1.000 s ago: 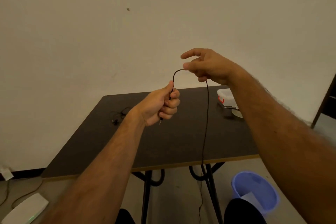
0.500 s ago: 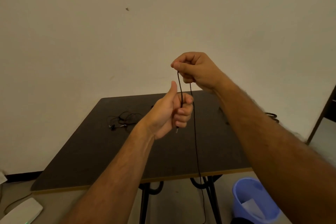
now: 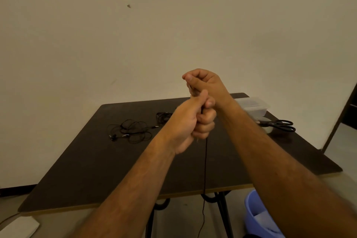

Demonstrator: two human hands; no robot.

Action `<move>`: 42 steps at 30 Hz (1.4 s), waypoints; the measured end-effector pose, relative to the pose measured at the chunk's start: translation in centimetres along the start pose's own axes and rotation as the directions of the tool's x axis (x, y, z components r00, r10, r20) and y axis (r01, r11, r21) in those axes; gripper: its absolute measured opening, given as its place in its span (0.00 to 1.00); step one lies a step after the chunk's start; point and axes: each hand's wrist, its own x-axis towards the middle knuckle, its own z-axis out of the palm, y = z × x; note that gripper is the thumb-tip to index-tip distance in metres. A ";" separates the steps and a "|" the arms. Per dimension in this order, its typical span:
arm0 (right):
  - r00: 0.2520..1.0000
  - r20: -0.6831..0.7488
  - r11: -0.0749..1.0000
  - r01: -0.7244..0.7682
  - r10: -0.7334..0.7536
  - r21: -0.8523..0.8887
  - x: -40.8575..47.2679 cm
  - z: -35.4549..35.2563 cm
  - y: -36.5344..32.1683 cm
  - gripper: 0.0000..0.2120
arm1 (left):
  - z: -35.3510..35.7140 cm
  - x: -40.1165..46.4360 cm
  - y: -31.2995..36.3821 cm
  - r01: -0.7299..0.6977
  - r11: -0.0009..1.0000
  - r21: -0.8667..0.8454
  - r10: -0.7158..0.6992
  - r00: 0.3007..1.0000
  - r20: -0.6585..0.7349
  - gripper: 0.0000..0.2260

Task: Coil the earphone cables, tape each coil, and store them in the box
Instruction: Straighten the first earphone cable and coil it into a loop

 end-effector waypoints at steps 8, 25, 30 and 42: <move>0.991 -0.009 0.987 -0.136 0.136 -0.087 -7.4 2.5 4.1 0.19 | -1.5 -0.3 -0.1 -0.160 0.987 0.025 0.161 0.969 -0.186 0.18; 0.824 0.181 0.702 -0.316 0.536 -0.638 -17.8 3.4 4.1 0.05 | -3.2 -7.7 -9.4 0.063 0.975 0.212 0.045 0.884 -0.466 0.28; 0.856 0.201 0.625 -0.169 0.476 -0.762 -18.4 3.2 3.5 0.06 | -3.1 -8.8 -10.1 0.206 0.946 0.252 -0.067 0.880 -0.470 0.28; 0.911 0.255 0.713 -0.057 0.323 -0.699 -17.2 2.4 2.4 0.12 | -1.5 -10.7 -12.2 0.375 0.925 0.060 -0.362 0.918 -0.164 0.43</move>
